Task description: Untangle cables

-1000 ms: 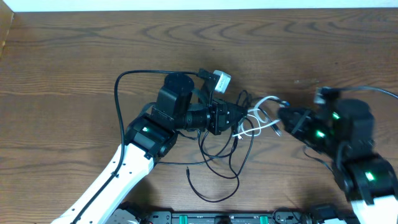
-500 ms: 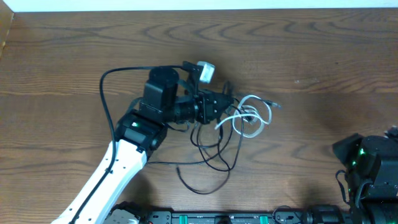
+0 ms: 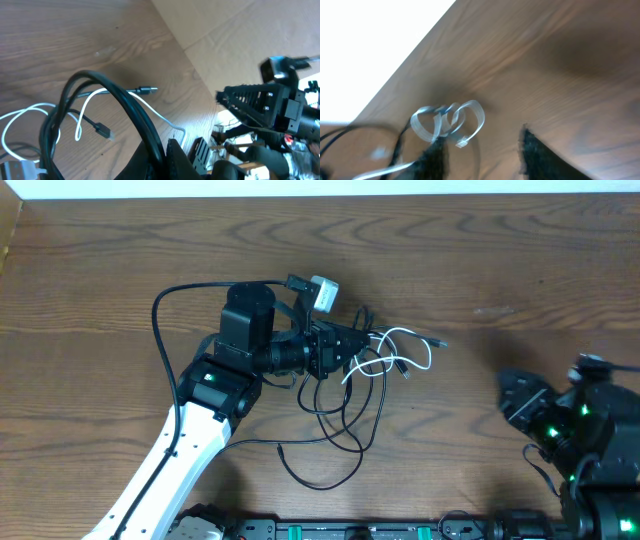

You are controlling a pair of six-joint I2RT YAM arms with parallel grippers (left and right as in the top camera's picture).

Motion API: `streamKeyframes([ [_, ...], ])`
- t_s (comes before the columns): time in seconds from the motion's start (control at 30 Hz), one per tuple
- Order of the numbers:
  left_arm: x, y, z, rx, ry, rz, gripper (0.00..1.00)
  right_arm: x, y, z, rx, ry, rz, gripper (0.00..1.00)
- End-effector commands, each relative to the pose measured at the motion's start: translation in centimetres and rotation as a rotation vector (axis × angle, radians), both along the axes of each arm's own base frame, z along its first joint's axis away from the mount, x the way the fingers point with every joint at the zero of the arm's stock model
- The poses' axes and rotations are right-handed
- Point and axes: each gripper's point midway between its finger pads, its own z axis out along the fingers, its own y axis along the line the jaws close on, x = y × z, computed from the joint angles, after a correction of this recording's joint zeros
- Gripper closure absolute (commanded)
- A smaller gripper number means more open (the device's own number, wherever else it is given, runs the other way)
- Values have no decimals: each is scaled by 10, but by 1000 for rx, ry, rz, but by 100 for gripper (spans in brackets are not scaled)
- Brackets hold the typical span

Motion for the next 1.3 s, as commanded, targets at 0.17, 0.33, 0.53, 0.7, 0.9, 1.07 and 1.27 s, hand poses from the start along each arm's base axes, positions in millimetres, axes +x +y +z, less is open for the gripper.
streamKeyframes([
  [0.17, -9, -4, 11, -22, -67, -76, 92, 9, 54, -26, 327, 231, 167, 30],
  [0.33, -9, -4, 11, -21, -67, -76, 93, 29, 76, -40, 407, 310, 216, 31],
  [0.53, -9, -4, 11, -21, -67, -76, 92, 50, 117, -51, 481, 362, 306, 38],
  [0.7, -9, -3, 11, -21, -66, -76, 92, 57, 143, -71, 472, 417, 348, 99],
  [0.9, -9, -3, 10, -4, -126, -95, 92, 58, 105, -94, 286, 427, 214, 99],
  [1.07, -4, 4, 5, 32, -181, -94, 93, 47, 14, -76, 8, 313, -119, 99],
  [1.27, 2, 12, 4, 36, -176, -67, 92, 3, -83, -49, -344, 241, -511, 99],
])
